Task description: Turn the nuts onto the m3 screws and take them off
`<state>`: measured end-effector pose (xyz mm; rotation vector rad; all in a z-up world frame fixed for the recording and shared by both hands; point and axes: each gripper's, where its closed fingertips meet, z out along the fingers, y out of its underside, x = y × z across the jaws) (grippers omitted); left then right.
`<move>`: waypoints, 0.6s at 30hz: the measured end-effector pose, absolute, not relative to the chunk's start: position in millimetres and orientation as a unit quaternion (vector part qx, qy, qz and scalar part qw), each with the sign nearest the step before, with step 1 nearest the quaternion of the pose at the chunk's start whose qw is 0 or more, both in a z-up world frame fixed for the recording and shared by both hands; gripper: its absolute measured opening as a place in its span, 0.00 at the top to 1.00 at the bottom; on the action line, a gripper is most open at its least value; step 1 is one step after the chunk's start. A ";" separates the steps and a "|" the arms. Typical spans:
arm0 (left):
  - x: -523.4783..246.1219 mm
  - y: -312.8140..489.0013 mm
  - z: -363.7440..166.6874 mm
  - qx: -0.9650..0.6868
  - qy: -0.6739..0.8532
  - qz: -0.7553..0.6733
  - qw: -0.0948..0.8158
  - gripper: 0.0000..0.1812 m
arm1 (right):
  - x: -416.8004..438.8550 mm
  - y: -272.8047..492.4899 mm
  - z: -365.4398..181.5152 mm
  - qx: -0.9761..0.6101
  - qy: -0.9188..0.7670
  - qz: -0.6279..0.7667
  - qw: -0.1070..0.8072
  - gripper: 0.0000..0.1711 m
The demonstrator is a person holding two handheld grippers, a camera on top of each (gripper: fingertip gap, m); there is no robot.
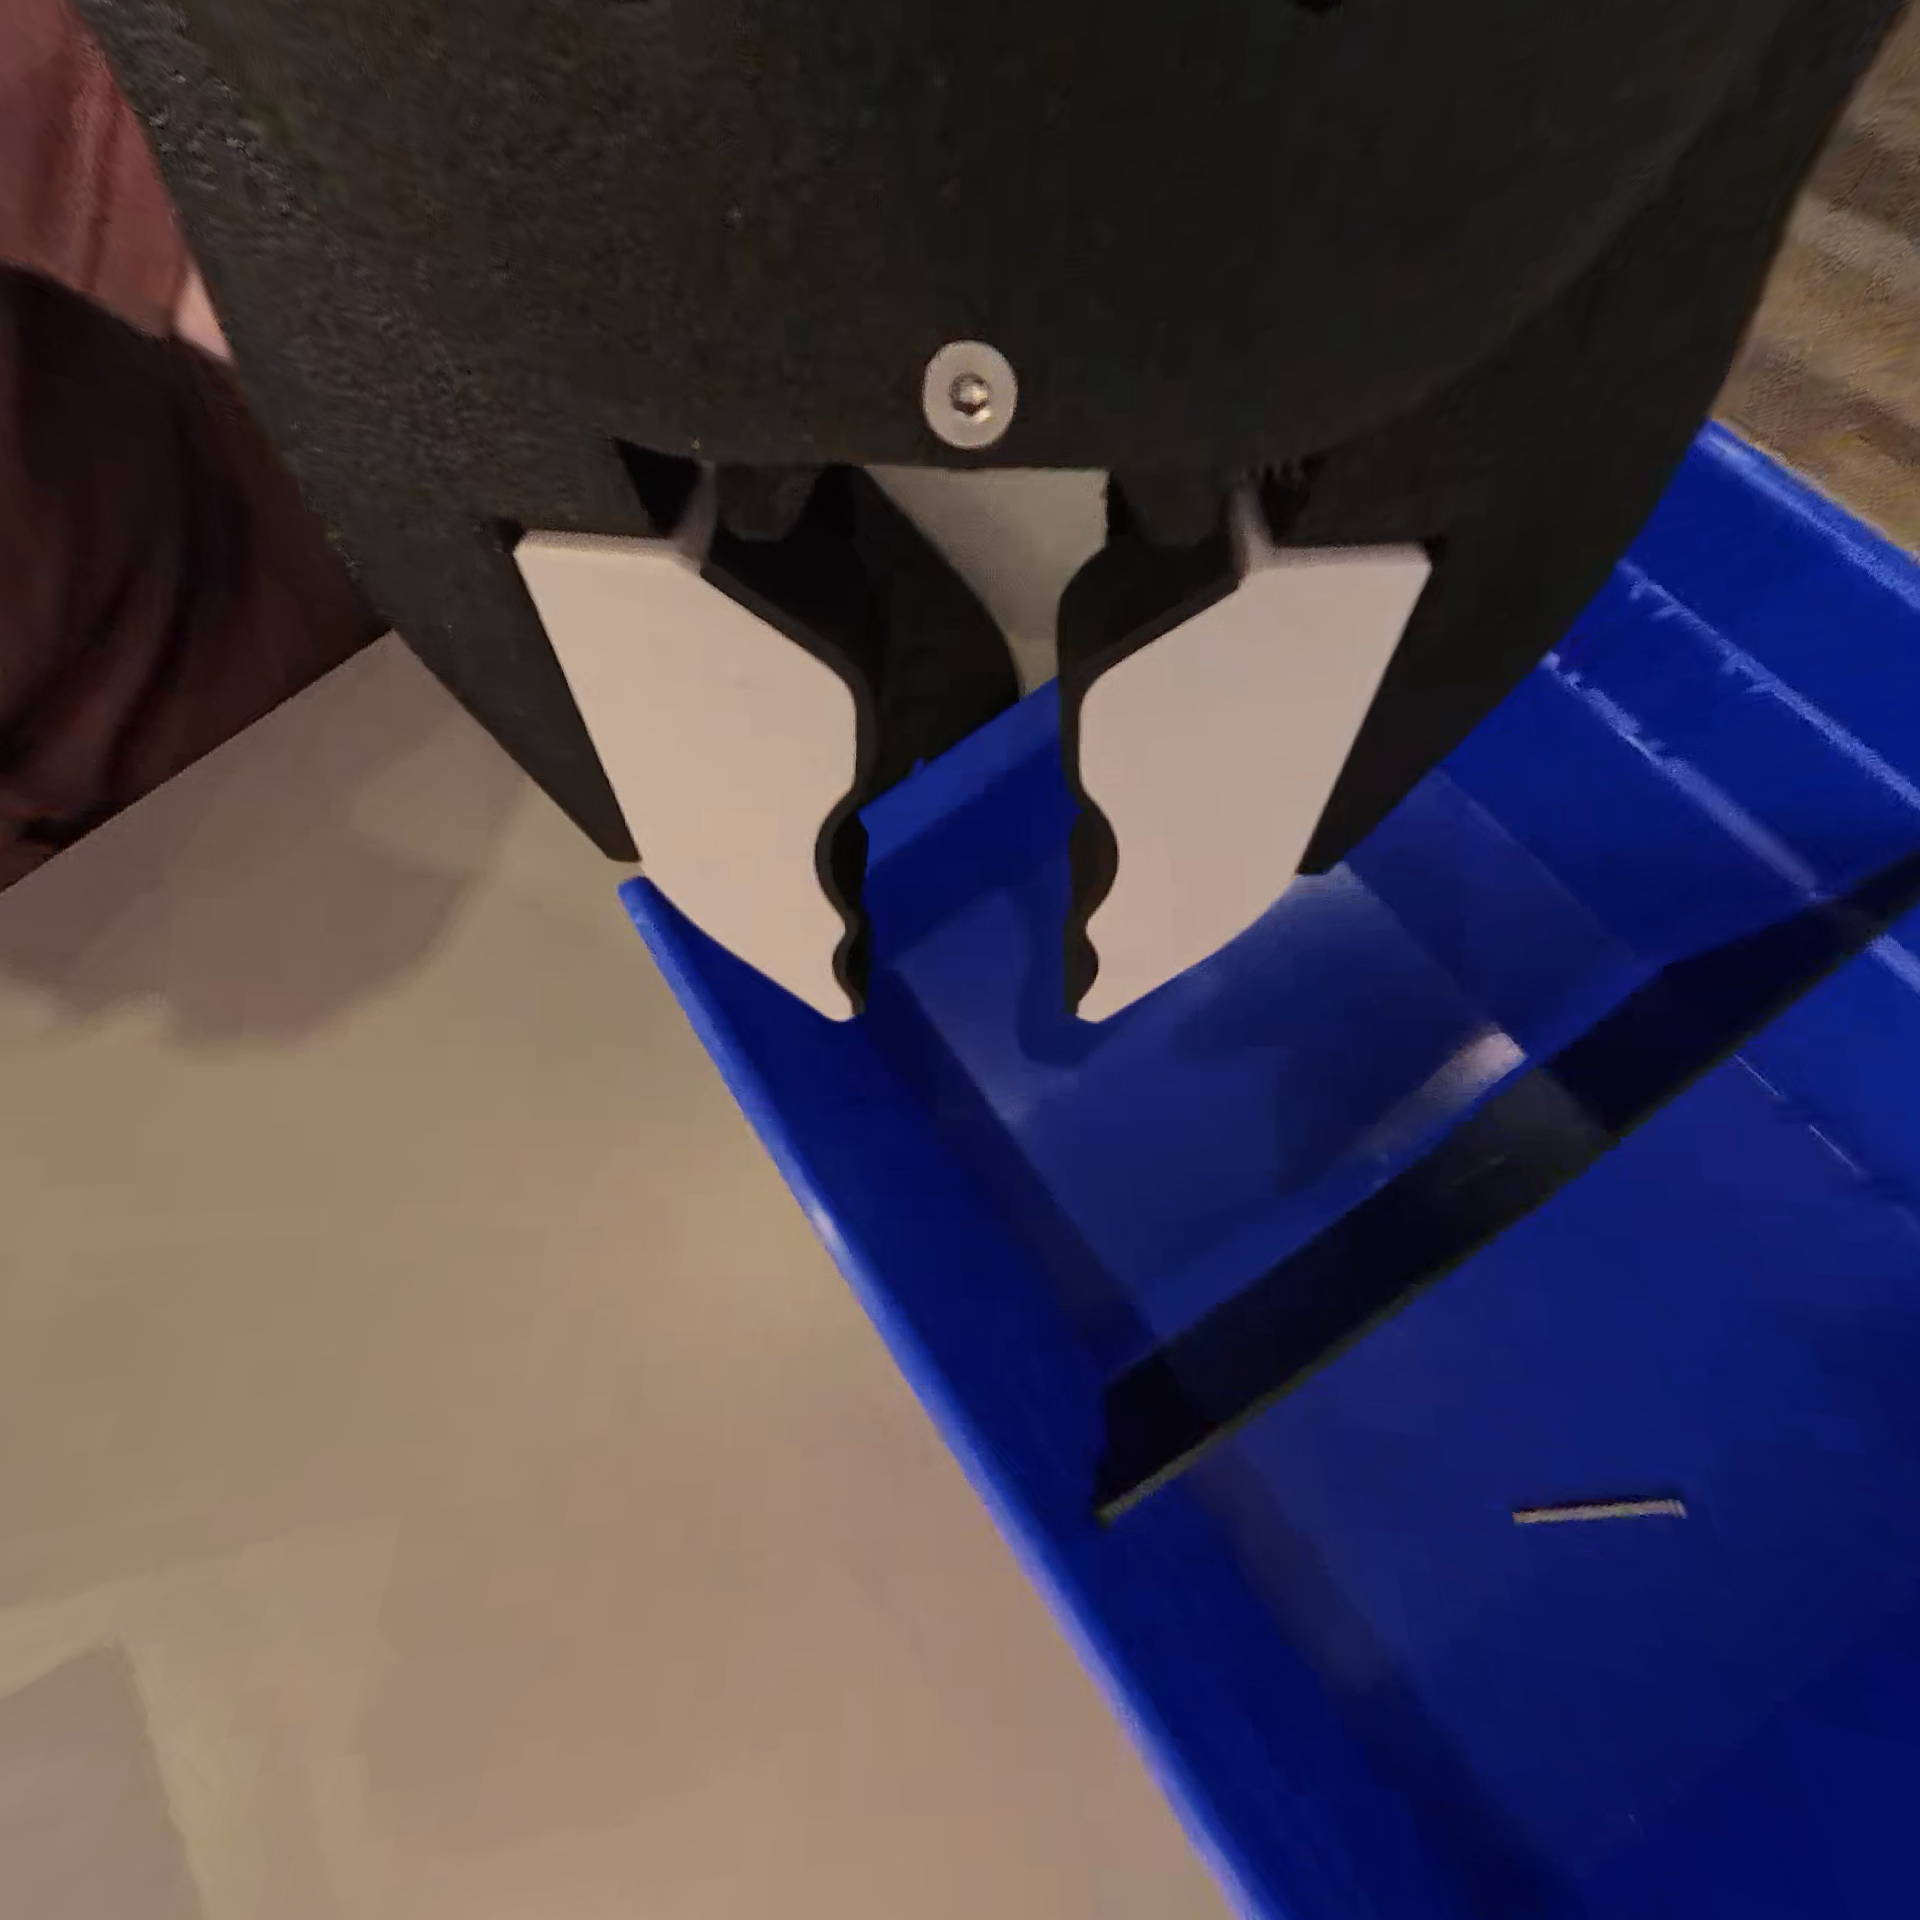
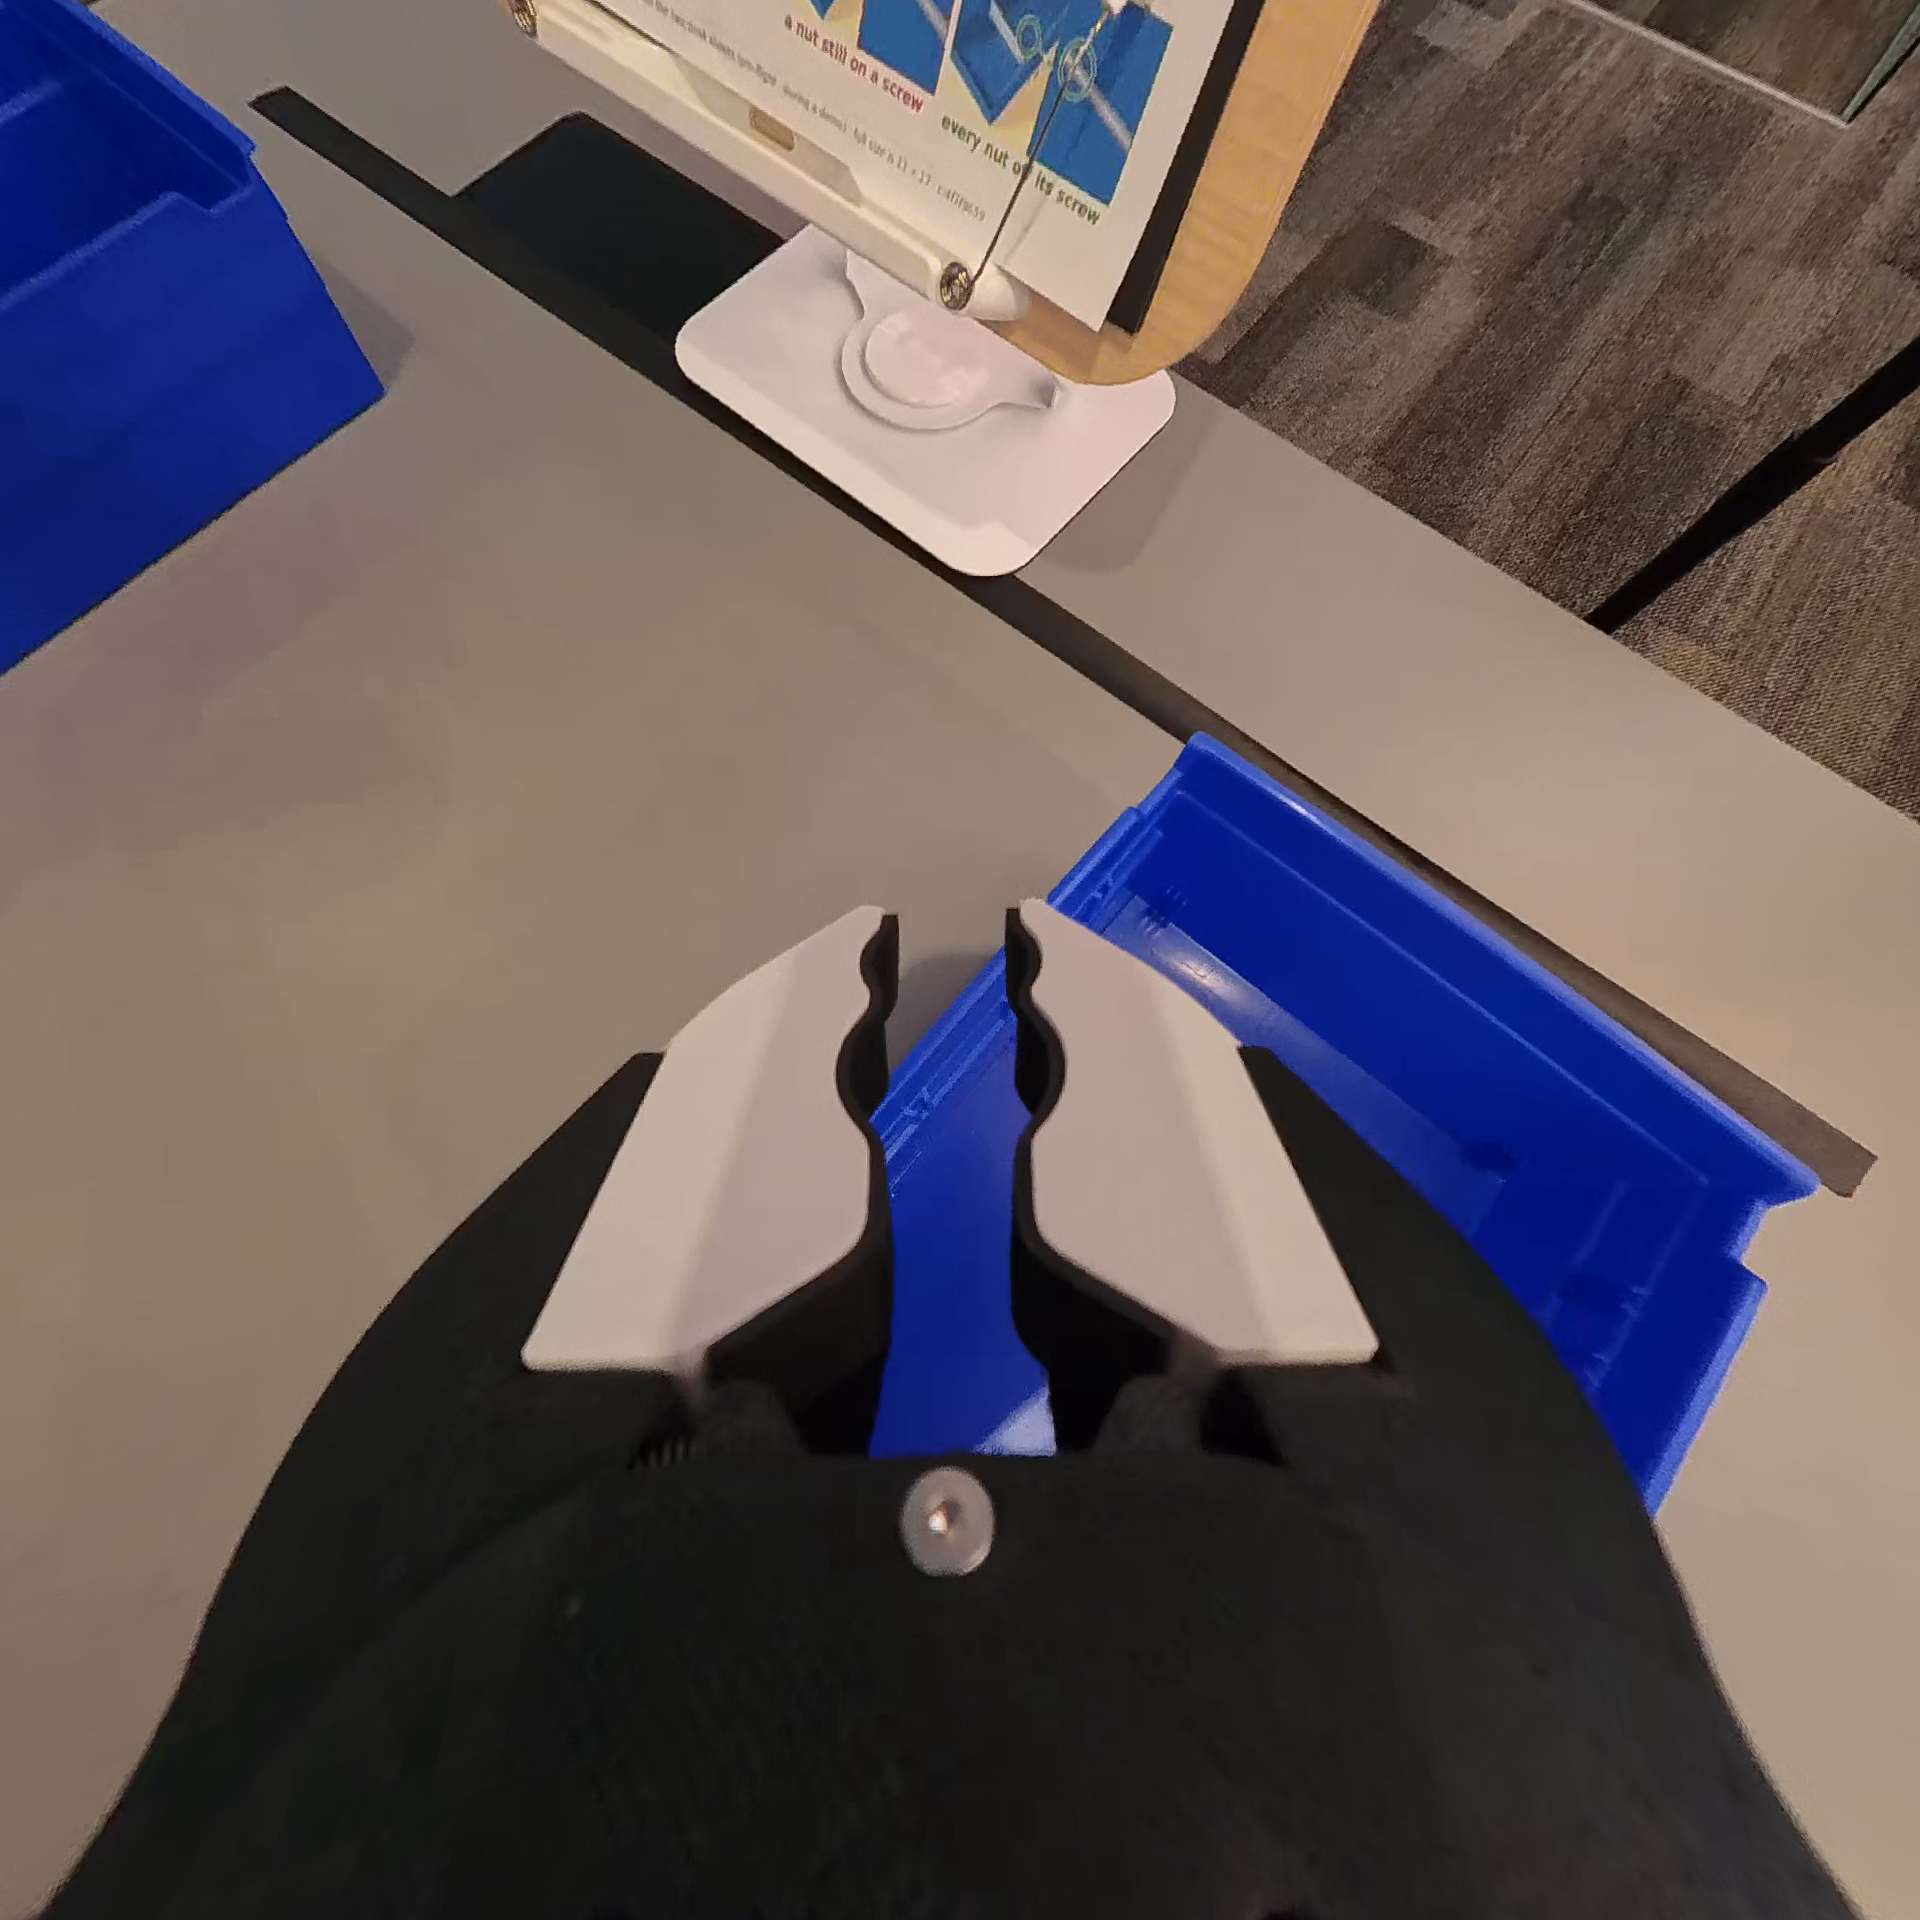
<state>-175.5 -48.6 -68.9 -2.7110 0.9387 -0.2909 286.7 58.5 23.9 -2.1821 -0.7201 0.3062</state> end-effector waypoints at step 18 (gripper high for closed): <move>-218.4 -62.8 -138.1 -0.943 0.334 -0.001 -0.001 0.85 | 264.6 57.8 17.9 -0.854 -0.324 0.139 0.382 0.88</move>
